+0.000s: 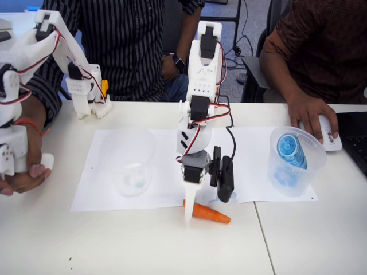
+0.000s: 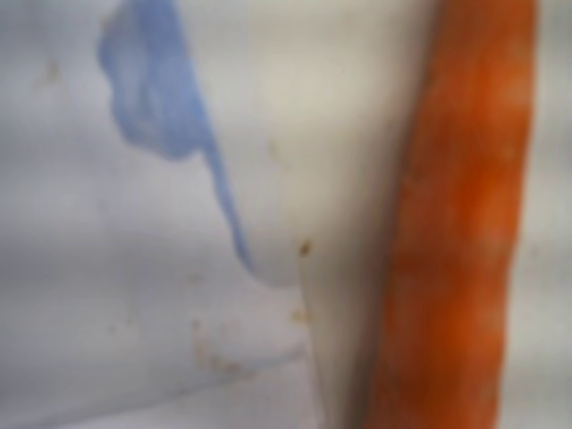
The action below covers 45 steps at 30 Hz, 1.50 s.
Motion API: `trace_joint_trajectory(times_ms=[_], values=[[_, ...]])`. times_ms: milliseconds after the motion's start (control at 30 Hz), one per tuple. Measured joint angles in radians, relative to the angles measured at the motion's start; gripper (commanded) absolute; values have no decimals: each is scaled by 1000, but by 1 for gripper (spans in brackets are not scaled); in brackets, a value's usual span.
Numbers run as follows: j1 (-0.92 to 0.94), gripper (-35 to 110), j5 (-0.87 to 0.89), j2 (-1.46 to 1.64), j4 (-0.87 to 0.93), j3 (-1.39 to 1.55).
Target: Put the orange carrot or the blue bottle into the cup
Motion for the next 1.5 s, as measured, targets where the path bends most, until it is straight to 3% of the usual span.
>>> trace_joint_trajectory(times_ms=[400,767,1300,1500], values=[[2,27,0,-18,2,-21],[2,5,0,-18,3,-21],[2,5,0,-14,5,-21],[2,5,0,31,84,-18]])
